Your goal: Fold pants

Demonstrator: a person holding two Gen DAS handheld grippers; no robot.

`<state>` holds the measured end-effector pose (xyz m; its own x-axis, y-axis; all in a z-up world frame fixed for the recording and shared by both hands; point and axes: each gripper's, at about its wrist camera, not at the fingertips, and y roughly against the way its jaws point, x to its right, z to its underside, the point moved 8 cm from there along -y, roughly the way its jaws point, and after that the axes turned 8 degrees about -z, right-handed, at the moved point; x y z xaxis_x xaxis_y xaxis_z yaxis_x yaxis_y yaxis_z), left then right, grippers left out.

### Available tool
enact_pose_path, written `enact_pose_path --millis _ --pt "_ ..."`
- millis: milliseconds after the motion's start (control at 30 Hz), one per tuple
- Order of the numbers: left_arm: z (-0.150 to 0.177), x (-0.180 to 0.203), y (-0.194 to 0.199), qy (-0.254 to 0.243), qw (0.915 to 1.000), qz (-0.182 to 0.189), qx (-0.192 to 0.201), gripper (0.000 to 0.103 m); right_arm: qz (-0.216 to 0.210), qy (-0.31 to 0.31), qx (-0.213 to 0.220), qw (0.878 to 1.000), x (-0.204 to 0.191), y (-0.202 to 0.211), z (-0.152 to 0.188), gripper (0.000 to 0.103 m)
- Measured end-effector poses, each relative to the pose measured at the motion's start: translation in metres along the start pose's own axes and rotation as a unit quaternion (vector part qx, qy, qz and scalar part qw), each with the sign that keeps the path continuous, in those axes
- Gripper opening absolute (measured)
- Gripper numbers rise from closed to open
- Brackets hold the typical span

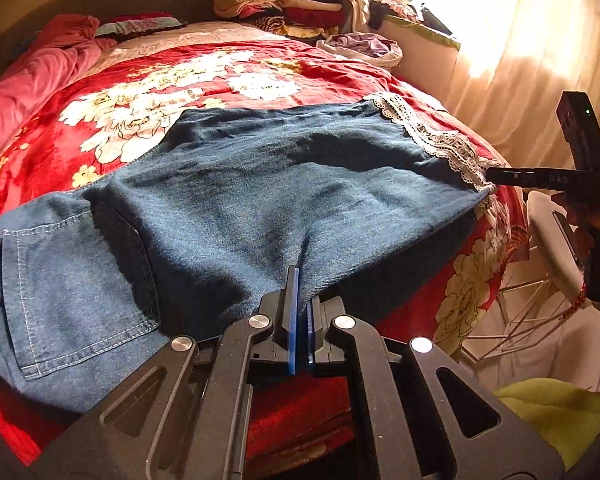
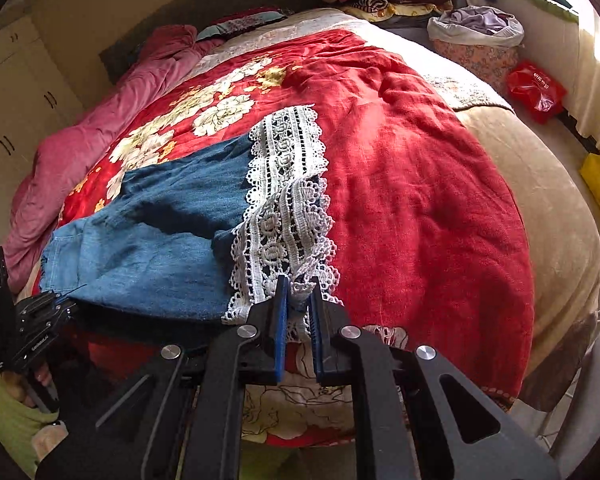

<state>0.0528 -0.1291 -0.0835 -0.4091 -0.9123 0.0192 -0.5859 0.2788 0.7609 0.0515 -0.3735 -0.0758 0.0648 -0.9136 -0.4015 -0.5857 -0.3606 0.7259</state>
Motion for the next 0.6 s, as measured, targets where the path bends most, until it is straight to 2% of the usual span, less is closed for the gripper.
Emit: enact_pose_path --millis 233,300,333,367,467,533,600 --pt "0.012 0.002 -0.01 -0.011 0.9996 -0.01 -0.022 0.002 0.011 -0.011 -0.022 1.0 0.013 -0.019 0.014 0.011" --pt "0.016 0.002 -0.011 -0.012 0.9995 -0.013 -0.026 0.002 0.013 -0.029 -0.021 0.999 0.019 -0.017 0.016 0.021" --pt "0.017 0.002 -0.009 -0.01 0.9996 -0.011 -0.026 0.003 0.027 -0.027 -0.019 0.999 0.021 -0.013 0.015 0.033" --pt "0.017 0.002 -0.006 -0.009 0.9996 -0.009 -0.025 0.007 0.039 -0.025 -0.012 0.999 0.023 -0.006 0.013 0.04" --pt "0.018 -0.003 0.01 -0.002 0.9998 -0.013 -0.013 0.028 0.058 -0.01 0.029 0.998 0.02 0.019 0.001 0.041" --pt "0.016 -0.011 0.025 0.012 0.9998 -0.016 0.0 0.029 0.057 0.02 0.047 0.997 0.007 0.027 -0.007 0.046" --pt "0.014 -0.027 0.039 0.038 0.999 -0.017 0.013 0.037 0.041 0.051 0.055 0.996 -0.01 0.027 -0.013 0.048"
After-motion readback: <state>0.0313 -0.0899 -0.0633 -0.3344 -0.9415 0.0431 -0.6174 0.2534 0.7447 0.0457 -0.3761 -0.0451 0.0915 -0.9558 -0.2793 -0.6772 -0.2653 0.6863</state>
